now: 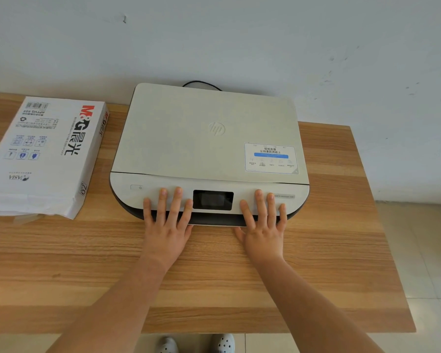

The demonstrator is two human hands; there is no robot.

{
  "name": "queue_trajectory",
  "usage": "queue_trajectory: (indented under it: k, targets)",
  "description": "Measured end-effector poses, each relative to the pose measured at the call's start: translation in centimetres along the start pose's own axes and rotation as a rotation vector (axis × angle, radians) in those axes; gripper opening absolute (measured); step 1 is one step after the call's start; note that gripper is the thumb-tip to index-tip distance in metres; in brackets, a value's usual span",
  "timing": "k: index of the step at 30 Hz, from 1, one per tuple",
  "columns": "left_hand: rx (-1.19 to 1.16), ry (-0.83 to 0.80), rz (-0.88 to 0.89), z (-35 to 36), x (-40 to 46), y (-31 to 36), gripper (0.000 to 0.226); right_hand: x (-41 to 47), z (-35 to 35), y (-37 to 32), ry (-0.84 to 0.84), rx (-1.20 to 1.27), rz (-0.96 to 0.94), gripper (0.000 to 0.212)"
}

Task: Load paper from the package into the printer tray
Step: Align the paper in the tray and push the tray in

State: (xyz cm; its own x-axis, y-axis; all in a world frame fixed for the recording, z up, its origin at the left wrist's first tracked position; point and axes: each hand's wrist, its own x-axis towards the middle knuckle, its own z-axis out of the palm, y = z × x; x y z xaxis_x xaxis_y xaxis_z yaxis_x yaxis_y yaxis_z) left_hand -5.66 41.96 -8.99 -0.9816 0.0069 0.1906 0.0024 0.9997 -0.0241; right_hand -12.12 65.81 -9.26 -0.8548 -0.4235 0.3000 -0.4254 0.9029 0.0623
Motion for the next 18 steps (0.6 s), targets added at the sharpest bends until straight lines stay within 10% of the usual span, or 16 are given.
queue_trajectory:
  k: [18]
  targets:
    - [0.033, -0.164, -0.06, -1.4, 0.4, 0.9, 0.083, 0.4, -1.1, -1.3, -0.156, 0.005, 0.084, 0.091]
